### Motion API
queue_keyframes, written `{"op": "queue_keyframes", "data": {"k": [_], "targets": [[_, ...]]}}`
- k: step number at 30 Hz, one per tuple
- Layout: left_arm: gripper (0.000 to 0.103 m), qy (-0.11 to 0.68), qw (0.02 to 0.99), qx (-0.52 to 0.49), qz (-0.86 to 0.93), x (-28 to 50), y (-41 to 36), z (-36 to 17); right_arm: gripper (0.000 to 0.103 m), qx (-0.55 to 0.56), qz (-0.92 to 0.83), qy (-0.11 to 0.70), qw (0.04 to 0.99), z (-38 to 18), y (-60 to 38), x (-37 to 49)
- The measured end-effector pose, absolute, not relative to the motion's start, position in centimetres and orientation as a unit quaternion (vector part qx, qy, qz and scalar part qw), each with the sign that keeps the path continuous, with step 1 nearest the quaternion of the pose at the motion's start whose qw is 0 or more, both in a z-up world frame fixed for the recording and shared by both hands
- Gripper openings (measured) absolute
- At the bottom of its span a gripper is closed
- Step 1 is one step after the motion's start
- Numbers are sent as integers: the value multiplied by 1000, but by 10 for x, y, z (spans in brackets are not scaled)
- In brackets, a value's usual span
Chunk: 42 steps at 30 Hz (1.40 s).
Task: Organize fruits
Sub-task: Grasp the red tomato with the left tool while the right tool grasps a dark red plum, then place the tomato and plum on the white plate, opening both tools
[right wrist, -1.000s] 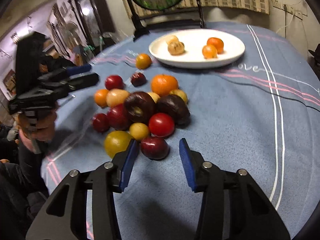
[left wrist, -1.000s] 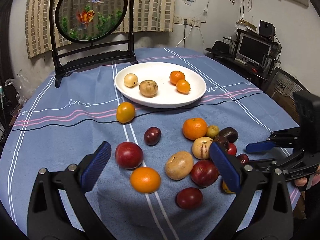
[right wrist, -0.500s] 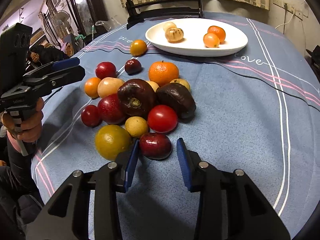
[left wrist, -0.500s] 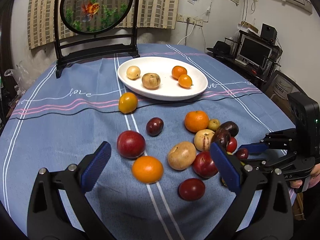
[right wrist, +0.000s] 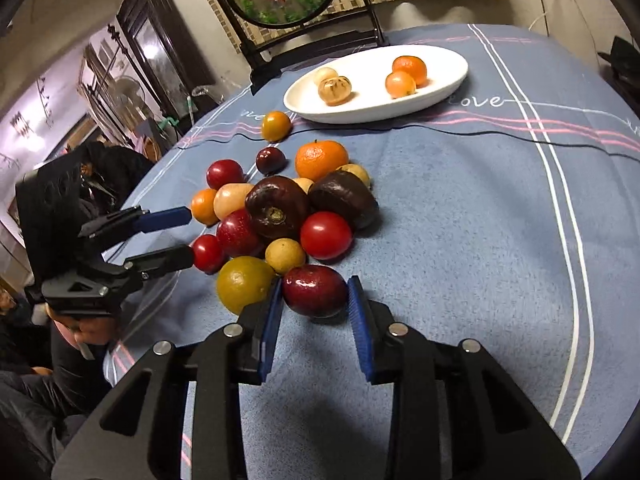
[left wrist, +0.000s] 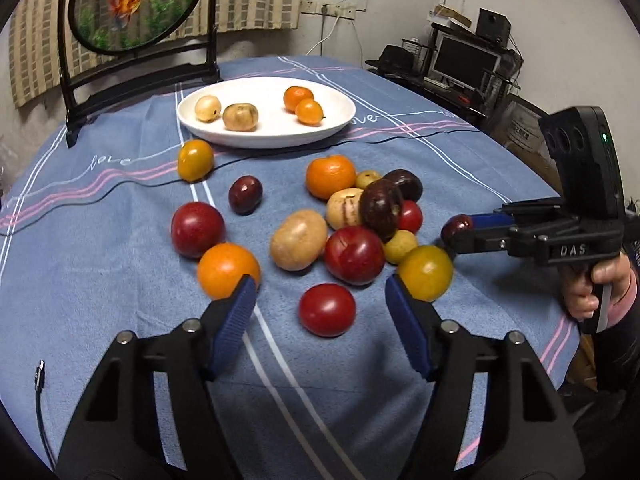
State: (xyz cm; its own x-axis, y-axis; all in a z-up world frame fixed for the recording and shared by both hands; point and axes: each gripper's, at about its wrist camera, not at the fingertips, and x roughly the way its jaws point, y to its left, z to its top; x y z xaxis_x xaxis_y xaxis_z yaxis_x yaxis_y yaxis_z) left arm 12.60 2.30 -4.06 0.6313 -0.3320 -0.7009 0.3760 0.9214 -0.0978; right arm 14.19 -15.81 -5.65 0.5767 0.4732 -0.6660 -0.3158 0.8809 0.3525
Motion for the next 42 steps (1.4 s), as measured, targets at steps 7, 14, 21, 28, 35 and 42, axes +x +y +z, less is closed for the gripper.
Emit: {"op": "queue_keyframes", "data": {"k": [7, 14, 21, 28, 35, 42], "targets": [[45, 420, 885, 44, -196, 136, 17, -53, 33, 107, 225, 397, 883, -55, -161, 141], [41, 438, 875, 68, -193, 138, 7, -61, 33, 116, 227, 392, 884, -54, -164, 138], [39, 448, 872, 65, -188, 141, 8, -64, 33, 118, 227, 390, 884, -53, -164, 137], [33, 449, 873, 55, -185, 142, 12, -63, 33, 110, 227, 392, 884, -54, -162, 136], [33, 447, 873, 49, -187, 142, 13, -62, 33, 109, 226, 395, 884, -55, -161, 137], [33, 441, 874, 37, -200, 139, 16, -56, 33, 100, 240, 404, 877, -50, -156, 145]]}}
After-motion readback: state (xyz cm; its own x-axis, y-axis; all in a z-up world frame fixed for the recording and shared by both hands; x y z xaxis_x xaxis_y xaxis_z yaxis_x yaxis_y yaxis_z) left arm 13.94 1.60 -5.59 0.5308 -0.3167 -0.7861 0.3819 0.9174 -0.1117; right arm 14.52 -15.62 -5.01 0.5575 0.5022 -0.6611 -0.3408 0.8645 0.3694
